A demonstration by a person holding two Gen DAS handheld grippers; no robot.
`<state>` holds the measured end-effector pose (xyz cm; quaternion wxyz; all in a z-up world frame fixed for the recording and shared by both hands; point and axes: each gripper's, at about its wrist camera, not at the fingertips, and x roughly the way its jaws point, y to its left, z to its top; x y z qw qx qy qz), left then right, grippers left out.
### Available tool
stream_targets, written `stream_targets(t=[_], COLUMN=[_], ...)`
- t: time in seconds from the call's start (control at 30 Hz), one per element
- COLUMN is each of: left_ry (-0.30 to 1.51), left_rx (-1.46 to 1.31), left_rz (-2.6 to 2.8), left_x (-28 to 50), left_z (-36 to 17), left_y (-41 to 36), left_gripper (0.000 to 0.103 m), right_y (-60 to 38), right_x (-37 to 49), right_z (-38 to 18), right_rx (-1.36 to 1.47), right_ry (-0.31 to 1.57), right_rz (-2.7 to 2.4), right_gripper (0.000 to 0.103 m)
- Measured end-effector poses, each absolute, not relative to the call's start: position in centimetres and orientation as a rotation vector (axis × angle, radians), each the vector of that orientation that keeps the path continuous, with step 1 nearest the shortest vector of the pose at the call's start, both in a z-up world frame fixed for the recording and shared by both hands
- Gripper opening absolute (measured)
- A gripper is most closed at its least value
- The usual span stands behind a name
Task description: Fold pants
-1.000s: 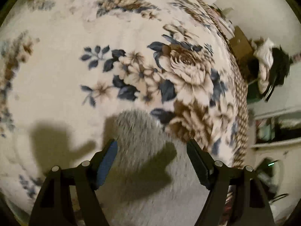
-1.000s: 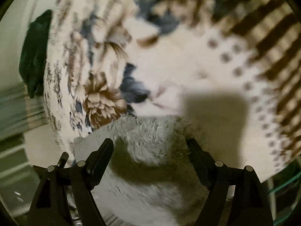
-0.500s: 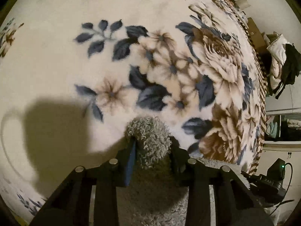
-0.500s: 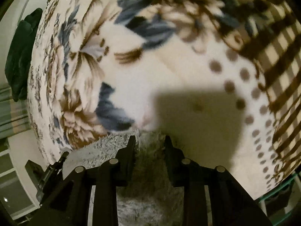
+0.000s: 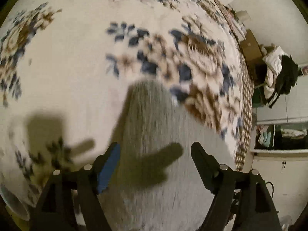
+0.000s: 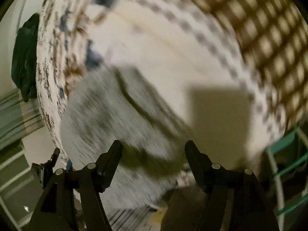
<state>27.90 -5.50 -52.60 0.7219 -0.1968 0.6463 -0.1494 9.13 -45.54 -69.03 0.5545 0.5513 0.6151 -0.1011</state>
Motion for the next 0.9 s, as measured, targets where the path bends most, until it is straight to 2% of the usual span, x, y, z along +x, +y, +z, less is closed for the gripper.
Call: stream_targets(t=[0.03,0.1,0.2,0.3,0.4,0.47,0.5,0.53,0.57,0.6,0.67,0.9], left_ry=[1.438,1.471,1.51,1.525,1.516,1.505,1.499,1.483,1.468,1.448,1.396,1.44], left_rx=[-0.424,-0.391,-0.389,-0.373,-0.339,-0.337,-0.345,-0.364,-0.374,-0.382,-0.412,-0.493], left_rz=[-0.333,-0.333,-0.33,-0.343,-0.352,-0.352,-0.356,-0.366,-0.375,-0.383,-0.412,-0.489], left_x=[27.0,25.3,23.8,23.4,23.5,23.7,23.7,23.7,23.6,23.5,23.1,21.9], left_z=[-52.8,-53.6,-55.1,-55.5,-55.2,-54.9,-54.8,-54.5,-54.3,-54.1,-53.9,-57.0], left_y=[-5.8,-6.4,-6.8,-7.2,-7.6,-7.5,-7.3,-7.0,-6.7,-6.5,-6.0,-5.1], left_gripper=[0.075,0.075,0.075,0.082,0.082,0.082,0.082,0.082,0.083,0.092,0.103,0.103], right_y=[-44.9,-44.1,-43.8,-44.2,-44.1,-43.9,-44.0,-44.1,-44.1,-44.1,-43.4,-40.4], right_x=[8.3,7.4,6.1,5.1,5.4,5.9,5.9,5.7,5.4,5.2,5.1,5.2], right_z=[-69.4,-70.3,-71.0,-72.1,-72.4,-72.1,-71.9,-71.6,-71.3,-71.0,-71.1,-75.9], right_rx=[1.315,1.298,1.237,1.204,1.215,1.262,1.288,1.315,1.334,1.335,1.287,1.428], right_ry=[1.451,1.474,1.489,1.522,1.539,1.513,1.492,1.455,1.405,1.347,1.309,1.203], right_rz=[-0.242,-0.259,-0.317,-0.38,-0.333,-0.278,-0.255,-0.227,-0.194,-0.154,-0.099,0.078], right_gripper=[0.047,0.023,0.023,0.023,0.023,0.029,0.047,0.078,0.091,0.102,0.102,0.103])
